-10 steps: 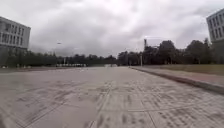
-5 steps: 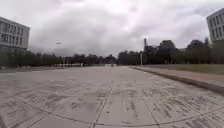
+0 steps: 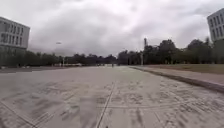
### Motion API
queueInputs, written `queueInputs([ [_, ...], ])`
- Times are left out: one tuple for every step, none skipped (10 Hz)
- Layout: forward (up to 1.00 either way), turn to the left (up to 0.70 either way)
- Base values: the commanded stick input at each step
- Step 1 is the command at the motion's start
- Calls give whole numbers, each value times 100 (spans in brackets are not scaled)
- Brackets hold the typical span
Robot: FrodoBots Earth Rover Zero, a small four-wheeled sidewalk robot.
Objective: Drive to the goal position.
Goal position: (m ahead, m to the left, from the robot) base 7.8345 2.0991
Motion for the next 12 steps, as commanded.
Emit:
queueInputs([
  [70,1],
  [70,1],
  [70,1],
  [70,1],
  [70,1],
  [70,1],
  [70,1],
  [70,1],
  [70,1],
  [70,1],
  [70,1],
  [70,1],
])
